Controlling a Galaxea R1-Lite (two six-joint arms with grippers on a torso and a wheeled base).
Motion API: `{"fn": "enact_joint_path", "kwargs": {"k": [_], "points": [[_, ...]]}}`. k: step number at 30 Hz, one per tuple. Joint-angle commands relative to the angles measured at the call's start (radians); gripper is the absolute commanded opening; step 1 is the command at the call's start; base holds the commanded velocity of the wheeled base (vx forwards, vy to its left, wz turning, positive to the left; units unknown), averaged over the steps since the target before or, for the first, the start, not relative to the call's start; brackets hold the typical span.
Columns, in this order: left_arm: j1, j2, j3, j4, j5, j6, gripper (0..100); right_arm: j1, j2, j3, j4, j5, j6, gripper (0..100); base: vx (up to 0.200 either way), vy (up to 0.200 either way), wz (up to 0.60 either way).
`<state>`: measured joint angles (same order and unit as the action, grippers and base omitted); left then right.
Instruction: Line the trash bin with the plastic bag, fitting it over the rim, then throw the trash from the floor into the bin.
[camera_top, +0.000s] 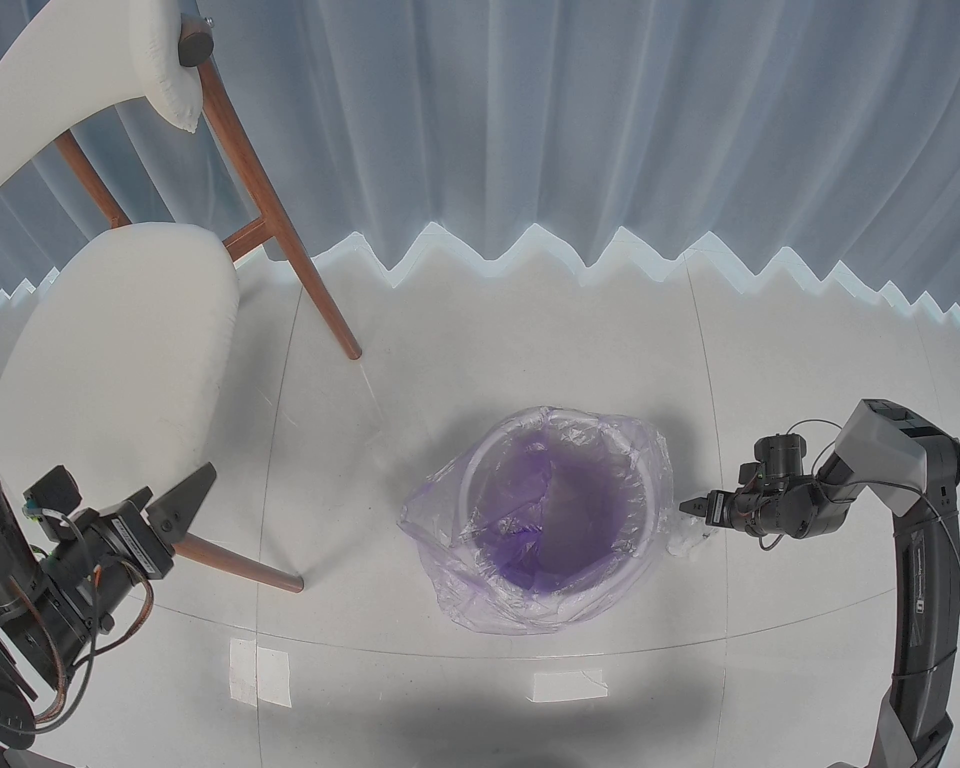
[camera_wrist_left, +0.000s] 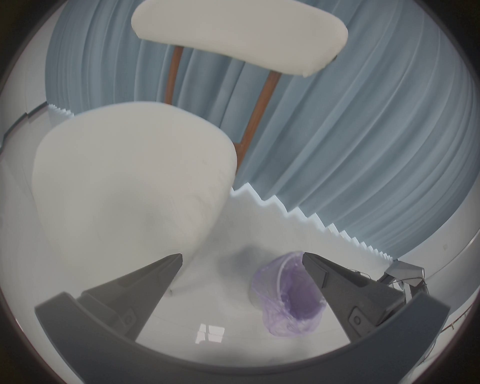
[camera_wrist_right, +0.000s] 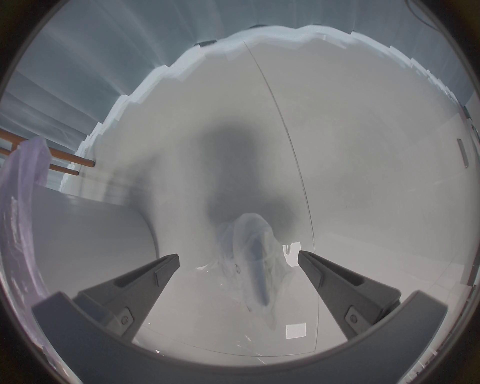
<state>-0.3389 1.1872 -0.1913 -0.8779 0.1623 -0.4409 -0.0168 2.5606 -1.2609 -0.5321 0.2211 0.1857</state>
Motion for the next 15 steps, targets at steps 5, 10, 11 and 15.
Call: {"fn": "enact_joint_path", "kwargs": {"k": [5,10,11,15], "points": [[0.046,-0.11,-0.043,0.01,0.0,0.093,100,0.001,0.05,-0.152,0.15,-0.009,0.003,100,0.0,0.0,0.0],[0.046,-0.141,-0.03,0.011,0.002,0.128,100,0.0,0.05,-0.17,0.187,-0.009,0.012,0,0.0,0.0,0.0],[0.046,-0.149,-0.027,0.011,0.003,0.128,100,0.0,0.052,-0.172,0.189,-0.009,0.014,0,0.0,0.0,0.0],[0.074,-0.153,-0.025,0.01,0.003,0.129,100,-0.003,0.05,-0.172,0.189,-0.008,0.021,0,0.0,0.0,0.0]]}}
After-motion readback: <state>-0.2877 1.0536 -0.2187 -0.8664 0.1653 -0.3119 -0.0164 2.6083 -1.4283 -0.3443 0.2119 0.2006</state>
